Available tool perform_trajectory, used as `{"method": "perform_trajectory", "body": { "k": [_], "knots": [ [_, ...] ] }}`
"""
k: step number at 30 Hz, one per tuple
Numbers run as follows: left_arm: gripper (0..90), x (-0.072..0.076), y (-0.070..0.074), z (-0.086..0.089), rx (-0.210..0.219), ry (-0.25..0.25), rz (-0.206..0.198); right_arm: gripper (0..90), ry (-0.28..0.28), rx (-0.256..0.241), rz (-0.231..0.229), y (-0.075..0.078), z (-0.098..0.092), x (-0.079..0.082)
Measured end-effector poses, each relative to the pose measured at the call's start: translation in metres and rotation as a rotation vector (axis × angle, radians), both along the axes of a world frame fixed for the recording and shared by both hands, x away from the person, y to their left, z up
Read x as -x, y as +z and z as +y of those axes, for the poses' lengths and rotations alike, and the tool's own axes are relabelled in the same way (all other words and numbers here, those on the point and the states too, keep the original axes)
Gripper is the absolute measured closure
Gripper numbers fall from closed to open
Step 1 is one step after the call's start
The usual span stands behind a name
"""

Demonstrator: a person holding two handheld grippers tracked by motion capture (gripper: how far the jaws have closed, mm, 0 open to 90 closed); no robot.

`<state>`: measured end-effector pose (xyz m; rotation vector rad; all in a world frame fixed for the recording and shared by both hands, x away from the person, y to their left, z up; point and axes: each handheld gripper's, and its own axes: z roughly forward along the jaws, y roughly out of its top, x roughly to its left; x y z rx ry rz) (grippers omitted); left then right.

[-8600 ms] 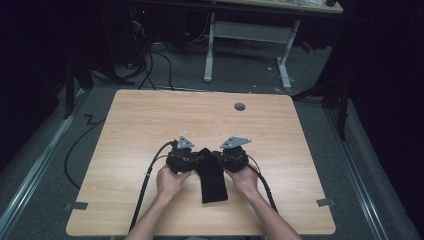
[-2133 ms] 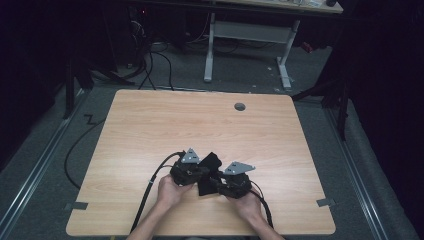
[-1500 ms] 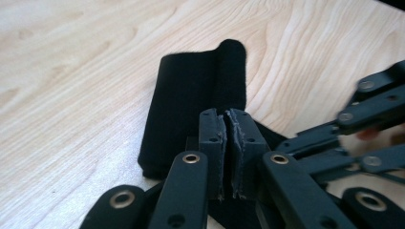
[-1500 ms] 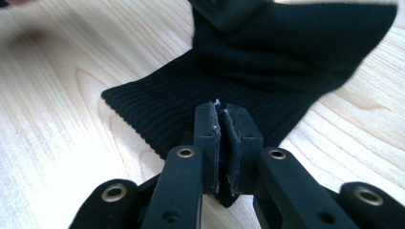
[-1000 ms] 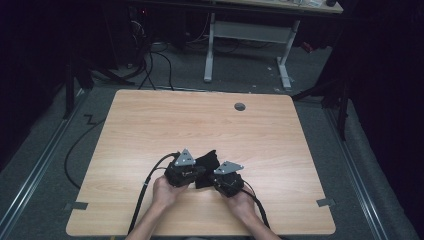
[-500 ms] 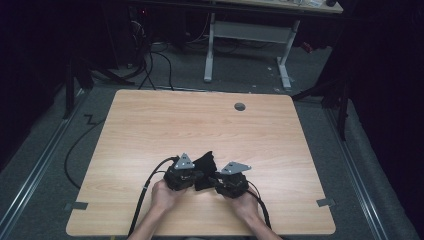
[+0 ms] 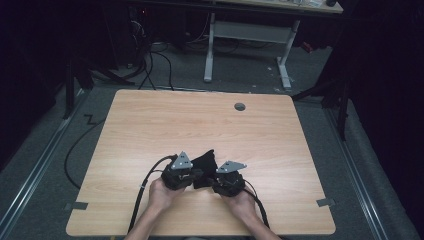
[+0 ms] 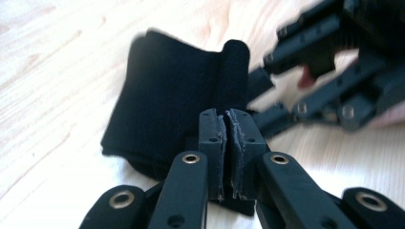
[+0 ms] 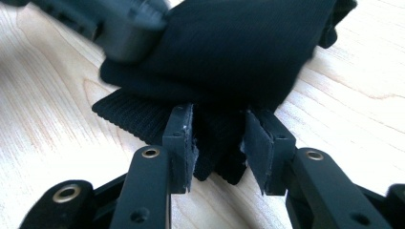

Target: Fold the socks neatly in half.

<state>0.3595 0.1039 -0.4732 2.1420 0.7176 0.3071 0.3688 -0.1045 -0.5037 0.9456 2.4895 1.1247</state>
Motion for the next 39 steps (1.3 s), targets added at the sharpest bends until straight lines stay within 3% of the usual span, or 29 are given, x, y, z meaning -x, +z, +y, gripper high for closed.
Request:
{"method": "perform_trajectory", "body": {
  "k": [4, 8, 13, 17, 19, 23, 27, 33, 39],
  "knots": [
    [84.3, 0.007, -0.007, -0.003, -0.049, -0.007, -0.003, 63.3, -0.001, -0.009, 0.002, -0.001, -0.001, 0.0],
    [84.3, 0.002, -0.014, -0.004, -0.076, 0.008, 0.003, 62.6, -0.005, -0.005, -0.005, -0.001, -0.001, 0.0],
    [84.1, -0.008, -0.018, 0.001, -0.044, 0.032, 0.022, 58.6, -0.026, -0.023, -0.006, -0.002, -0.001, -0.003],
    [83.2, -0.005, -0.015, 0.002, -0.04, 0.03, 0.013, 54.4, -0.017, -0.057, 0.034, 0.002, -0.007, -0.005],
    [82.4, -0.002, -0.013, 0.001, -0.03, 0.03, 0.012, 54.2, 0.001, -0.062, 0.019, 0.008, -0.012, -0.001],
    [76.8, -0.001, -0.01, 0.002, -0.008, 0.033, 0.023, 63.8, 0.021, -0.079, -0.025, 0.022, -0.022, 0.005],
    [70.4, 0.002, -0.004, 0.006, 0.052, 0.05, 0.027, 76.1, 0.025, -0.088, -0.071, 0.037, -0.025, 0.004],
    [65.5, -0.001, 0.003, 0.013, 0.107, 0.138, 0.026, 80.6, 0.037, -0.068, -0.1, 0.052, -0.014, -0.009],
    [64.2, -0.008, 0.002, 0.014, 0.109, 0.246, 0.034, 80.8, 0.041, -0.046, -0.1, 0.055, 0.001, -0.023]
  ]
}}
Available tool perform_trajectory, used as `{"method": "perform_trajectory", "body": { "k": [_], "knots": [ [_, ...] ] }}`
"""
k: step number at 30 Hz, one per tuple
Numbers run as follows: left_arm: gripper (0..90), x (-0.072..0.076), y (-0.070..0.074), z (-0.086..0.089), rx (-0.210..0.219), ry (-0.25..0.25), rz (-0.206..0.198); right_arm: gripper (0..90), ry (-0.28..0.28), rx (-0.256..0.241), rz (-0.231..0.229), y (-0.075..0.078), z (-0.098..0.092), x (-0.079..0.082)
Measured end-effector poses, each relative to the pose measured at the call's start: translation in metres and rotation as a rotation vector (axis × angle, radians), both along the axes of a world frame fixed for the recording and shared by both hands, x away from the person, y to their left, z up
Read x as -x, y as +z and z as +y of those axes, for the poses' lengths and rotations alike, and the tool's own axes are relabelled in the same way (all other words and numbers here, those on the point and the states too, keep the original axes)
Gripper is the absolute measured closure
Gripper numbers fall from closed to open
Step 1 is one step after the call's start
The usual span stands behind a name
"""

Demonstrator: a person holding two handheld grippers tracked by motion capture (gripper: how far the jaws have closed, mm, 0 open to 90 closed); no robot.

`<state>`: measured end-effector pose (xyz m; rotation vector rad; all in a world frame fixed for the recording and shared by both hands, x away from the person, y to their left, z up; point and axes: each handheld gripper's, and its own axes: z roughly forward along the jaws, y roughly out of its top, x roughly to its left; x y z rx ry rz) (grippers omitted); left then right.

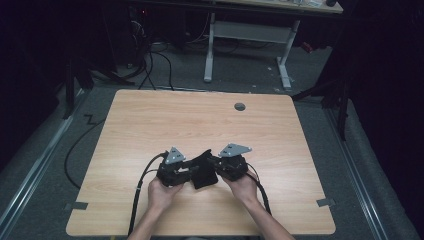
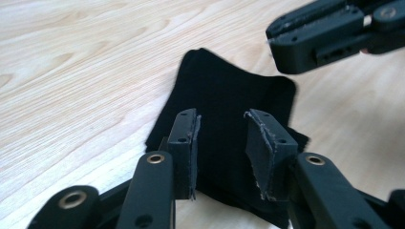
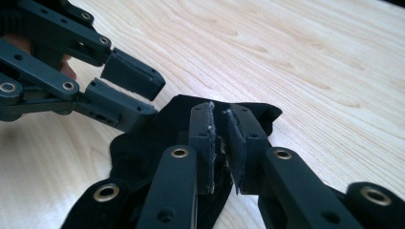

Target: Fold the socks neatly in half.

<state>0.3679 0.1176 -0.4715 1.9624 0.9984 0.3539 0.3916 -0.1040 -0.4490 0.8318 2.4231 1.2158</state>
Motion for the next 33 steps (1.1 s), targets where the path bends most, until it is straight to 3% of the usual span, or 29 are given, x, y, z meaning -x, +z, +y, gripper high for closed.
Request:
{"method": "perform_trajectory", "body": {
  "k": [6, 13, 22, 25, 33],
  "knots": [
    [59.6, -0.003, -0.008, -0.007, -0.034, -0.004, 0.04, 80.3, -0.003, 0.043, 0.05, -0.016, 0.004, -0.01],
    [46.5, 0.004, -0.008, -0.016, -0.051, -0.06, 0.052, 72.3, 0.02, 0.07, 0.087, -0.032, -0.007, 0.001],
    [41.8, 0.013, -0.02, -0.017, -0.041, -0.07, 0.067, 57.1, 0.019, 0.054, 0.104, -0.042, -0.015, 0.013],
    [42.0, 0.017, -0.021, -0.017, -0.058, -0.063, 0.052, 55.3, 0.025, 0.056, 0.096, -0.044, -0.014, 0.014],
    [41.4, 0.015, -0.024, -0.013, -0.039, -0.059, 0.057, 52.2, 0.005, 0.037, 0.105, -0.047, -0.016, 0.014]
  ]
}}
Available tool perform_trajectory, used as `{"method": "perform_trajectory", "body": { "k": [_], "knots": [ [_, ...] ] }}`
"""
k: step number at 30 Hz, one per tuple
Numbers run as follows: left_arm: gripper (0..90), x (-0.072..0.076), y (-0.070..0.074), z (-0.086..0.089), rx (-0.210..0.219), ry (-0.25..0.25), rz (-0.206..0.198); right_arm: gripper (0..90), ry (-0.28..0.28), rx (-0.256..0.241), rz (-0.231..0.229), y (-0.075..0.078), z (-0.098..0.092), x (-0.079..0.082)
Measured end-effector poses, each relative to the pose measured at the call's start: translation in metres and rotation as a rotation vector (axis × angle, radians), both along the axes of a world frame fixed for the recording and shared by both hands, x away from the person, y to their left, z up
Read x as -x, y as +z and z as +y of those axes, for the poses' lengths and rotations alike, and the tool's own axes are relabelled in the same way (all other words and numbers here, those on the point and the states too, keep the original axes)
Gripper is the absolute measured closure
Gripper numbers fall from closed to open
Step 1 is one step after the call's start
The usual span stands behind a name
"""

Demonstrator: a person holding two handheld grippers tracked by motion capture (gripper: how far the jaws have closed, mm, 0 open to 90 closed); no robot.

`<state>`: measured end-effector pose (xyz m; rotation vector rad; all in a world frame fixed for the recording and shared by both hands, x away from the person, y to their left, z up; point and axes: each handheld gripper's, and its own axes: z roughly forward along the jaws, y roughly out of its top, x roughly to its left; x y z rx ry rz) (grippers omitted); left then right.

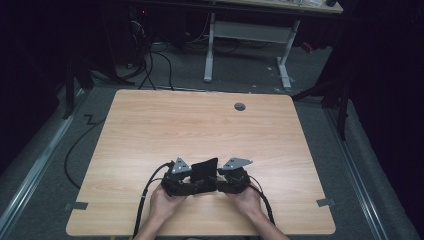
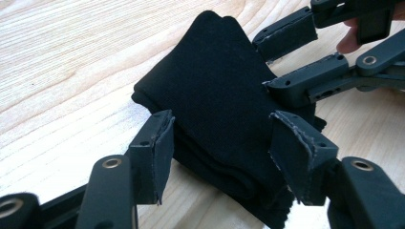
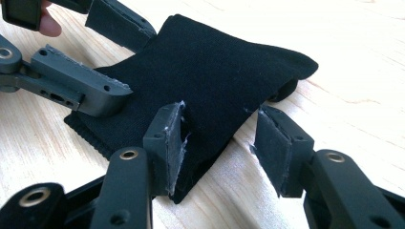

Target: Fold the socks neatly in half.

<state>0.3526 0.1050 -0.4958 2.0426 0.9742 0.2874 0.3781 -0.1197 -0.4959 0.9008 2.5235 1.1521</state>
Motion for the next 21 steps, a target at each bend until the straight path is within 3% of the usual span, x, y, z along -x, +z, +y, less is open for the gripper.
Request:
{"method": "perform_trajectory", "body": {
  "k": [16, 21],
  "knots": [
    [43.7, -0.019, -0.001, -0.001, 0.021, 0.021, 0.013, 50.9, -0.057, 0.01, -0.004, 0.002, 0.0, -0.009],
    [44.2, -0.028, -0.001, -0.006, 0.023, 0.026, 0.011, 50.9, -0.092, -0.014, 0.013, 0.0, -0.005, -0.015]
  ]
}}
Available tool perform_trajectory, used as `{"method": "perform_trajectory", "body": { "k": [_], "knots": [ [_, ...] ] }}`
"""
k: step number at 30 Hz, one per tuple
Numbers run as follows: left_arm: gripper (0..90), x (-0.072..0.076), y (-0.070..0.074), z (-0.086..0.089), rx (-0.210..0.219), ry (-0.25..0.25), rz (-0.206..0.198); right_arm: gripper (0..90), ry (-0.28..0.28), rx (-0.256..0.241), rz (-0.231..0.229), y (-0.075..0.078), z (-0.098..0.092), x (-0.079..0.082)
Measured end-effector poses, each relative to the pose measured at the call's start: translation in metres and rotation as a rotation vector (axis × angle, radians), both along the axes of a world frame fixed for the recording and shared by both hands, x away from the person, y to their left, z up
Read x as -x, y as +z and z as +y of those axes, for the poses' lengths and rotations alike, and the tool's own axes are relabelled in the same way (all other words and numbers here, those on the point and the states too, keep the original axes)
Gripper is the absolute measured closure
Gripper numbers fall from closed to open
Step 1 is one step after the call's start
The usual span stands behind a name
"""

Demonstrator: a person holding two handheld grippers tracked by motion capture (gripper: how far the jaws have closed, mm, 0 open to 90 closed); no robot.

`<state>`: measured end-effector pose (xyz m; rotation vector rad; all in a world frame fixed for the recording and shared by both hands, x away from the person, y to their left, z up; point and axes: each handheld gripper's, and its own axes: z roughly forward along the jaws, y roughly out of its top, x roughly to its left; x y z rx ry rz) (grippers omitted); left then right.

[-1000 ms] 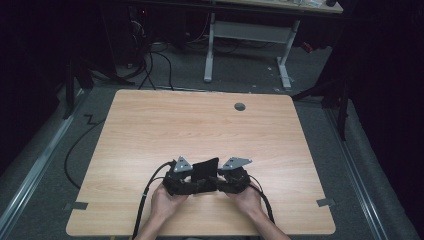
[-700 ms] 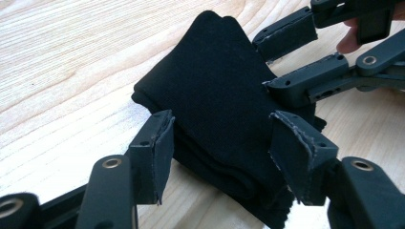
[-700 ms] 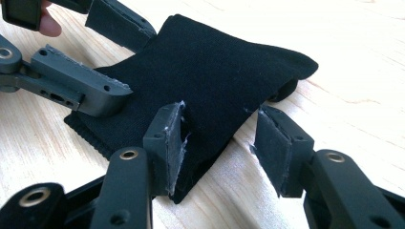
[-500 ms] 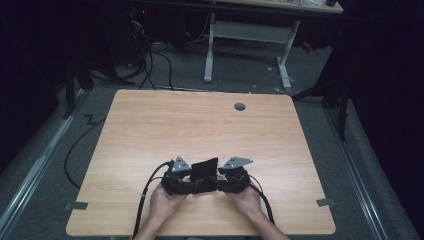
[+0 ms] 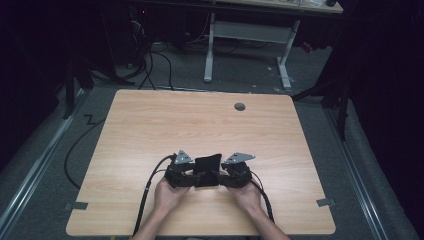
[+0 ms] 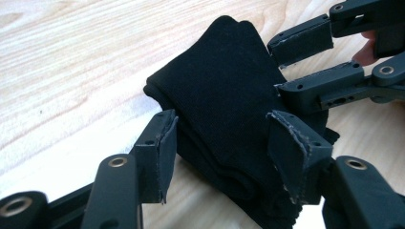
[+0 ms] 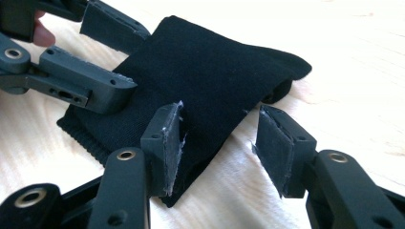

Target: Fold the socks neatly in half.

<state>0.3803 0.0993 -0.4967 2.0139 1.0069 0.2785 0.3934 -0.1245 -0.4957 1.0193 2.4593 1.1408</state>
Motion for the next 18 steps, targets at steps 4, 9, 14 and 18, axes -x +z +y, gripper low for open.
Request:
{"method": "perform_trajectory", "body": {
  "k": [4, 9, 14, 18],
  "knots": [
    [44.3, -0.007, 0.001, -0.003, -0.007, 0.003, -0.006, 51.2, -0.026, -0.014, -0.002, -0.001, -0.003, -0.005],
    [44.3, -0.014, 0.0, -0.006, 0.011, 0.024, -0.002, 51.2, -0.051, -0.027, 0.002, -0.002, -0.006, -0.011],
    [44.3, -0.022, 0.002, -0.01, -0.009, 0.029, -0.013, 52.5, -0.059, 0.018, -0.012, 0.002, -0.003, -0.018],
    [43.9, -0.03, 0.001, -0.009, 0.001, 0.045, -0.007, 52.3, -0.072, 0.019, -0.002, 0.003, -0.003, -0.026]
  ]
}}
